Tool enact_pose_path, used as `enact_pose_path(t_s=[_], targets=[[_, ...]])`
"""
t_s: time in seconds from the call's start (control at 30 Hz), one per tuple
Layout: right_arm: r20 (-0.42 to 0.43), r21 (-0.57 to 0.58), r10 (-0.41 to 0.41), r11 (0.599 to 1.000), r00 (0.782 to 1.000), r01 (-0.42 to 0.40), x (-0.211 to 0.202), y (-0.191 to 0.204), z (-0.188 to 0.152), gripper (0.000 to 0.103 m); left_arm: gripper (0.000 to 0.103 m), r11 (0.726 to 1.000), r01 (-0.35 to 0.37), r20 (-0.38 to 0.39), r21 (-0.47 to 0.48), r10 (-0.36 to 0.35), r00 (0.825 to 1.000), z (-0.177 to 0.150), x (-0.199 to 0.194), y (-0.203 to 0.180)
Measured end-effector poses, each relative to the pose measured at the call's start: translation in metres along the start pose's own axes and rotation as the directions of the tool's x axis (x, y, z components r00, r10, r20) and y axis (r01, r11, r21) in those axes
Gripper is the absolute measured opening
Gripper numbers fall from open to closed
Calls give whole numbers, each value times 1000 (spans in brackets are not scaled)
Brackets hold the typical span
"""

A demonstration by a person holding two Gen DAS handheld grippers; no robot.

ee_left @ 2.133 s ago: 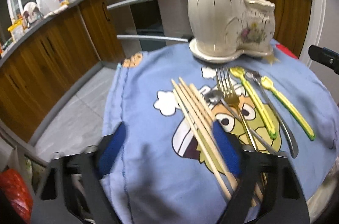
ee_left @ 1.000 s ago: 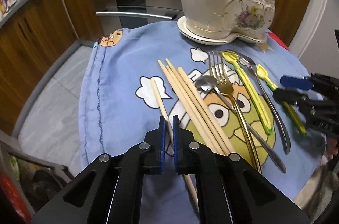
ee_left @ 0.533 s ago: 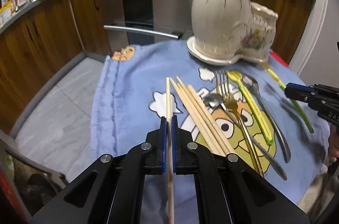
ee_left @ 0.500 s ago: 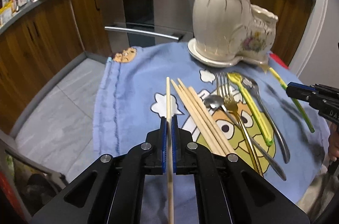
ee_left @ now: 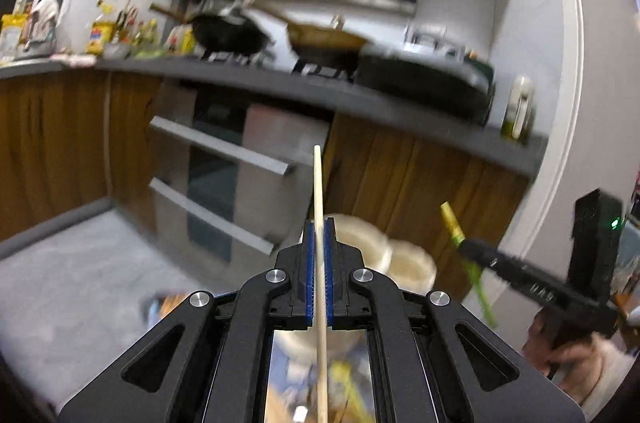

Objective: Organize utensils
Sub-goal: 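Lift and drop the chopstick and yellow spoon into the ceramic holder's two cups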

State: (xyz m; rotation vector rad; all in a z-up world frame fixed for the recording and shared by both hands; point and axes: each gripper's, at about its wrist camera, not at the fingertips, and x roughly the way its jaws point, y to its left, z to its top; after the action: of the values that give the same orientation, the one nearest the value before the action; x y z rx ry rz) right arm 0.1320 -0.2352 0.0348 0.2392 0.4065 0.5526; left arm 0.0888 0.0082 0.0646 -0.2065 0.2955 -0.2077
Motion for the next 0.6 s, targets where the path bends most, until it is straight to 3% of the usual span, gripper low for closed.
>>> enact_pose_path(t_s=[0.17,0.37,0.6], targets=[[84,75,32,996,996,-38,26,-12,32,10,5,997,64,67,-34,-62,996,34,39,-9],[90,145,15,989,996,-28,67,-27,27,10,5,998,32,118,-48,-26,993,44,76,-10],[103,84,-73,994,992,65,89,-25,11,10,5,999,-32,171,-29,37,984,35,98,-12]])
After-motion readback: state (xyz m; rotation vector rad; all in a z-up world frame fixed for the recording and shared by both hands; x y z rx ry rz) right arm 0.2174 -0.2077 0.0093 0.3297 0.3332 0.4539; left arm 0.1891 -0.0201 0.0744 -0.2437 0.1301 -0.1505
